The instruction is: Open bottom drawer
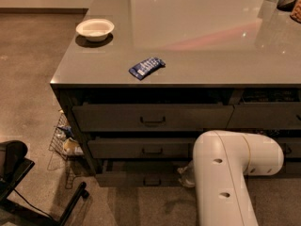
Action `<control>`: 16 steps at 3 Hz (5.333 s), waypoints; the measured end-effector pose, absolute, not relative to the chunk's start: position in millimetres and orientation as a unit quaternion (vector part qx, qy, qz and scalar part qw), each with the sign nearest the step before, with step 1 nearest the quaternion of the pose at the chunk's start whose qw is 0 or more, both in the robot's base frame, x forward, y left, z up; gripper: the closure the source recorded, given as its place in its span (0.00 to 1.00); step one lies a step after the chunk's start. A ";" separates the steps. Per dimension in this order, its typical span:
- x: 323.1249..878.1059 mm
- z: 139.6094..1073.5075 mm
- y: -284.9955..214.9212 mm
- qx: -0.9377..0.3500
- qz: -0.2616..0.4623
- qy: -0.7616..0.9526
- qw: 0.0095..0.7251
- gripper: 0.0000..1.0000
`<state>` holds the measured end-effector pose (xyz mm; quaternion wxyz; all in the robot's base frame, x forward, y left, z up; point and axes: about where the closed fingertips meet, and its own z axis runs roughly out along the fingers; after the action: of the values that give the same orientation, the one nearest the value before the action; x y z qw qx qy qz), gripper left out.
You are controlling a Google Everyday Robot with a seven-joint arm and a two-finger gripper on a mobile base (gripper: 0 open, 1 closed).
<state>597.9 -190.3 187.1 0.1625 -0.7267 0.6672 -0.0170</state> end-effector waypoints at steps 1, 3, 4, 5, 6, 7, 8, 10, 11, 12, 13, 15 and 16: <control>597.8 187.5 -190.3 -0.727 -0.017 0.667 0.163 1.00; 600.0 276.7 -191.8 -0.674 -0.053 0.723 0.142 1.00; 593.0 350.1 -147.6 -0.616 -0.045 0.777 0.121 1.00; 573.5 378.0 -103.0 -0.627 -0.026 0.771 0.109 1.00; 573.5 378.0 -103.0 -0.627 -0.026 0.771 0.109 1.00; 549.0 347.5 -105.4 -0.633 0.004 0.771 0.070 1.00; 507.2 298.2 -115.9 -0.635 0.044 0.771 -0.003 1.00; 525.5 215.1 -154.0 -0.622 0.056 0.780 -0.037 1.00; 554.1 207.6 -174.8 -0.615 0.033 0.788 -0.028 1.00; 575.1 243.5 -207.7 -0.623 -0.003 0.781 -0.049 1.00; 580.2 281.3 -227.2 -0.632 -0.025 0.771 -0.074 1.00; 577.6 280.1 -229.4 -0.631 -0.025 0.771 -0.077 0.59; 573.1 280.2 -217.9 -0.635 -0.015 0.771 -0.055 0.36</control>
Offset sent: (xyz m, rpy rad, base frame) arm -0.4240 0.0277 0.3576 -0.3076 0.6883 -0.2599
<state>573.1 -217.9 280.2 -0.0547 -0.6346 0.7708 -0.0146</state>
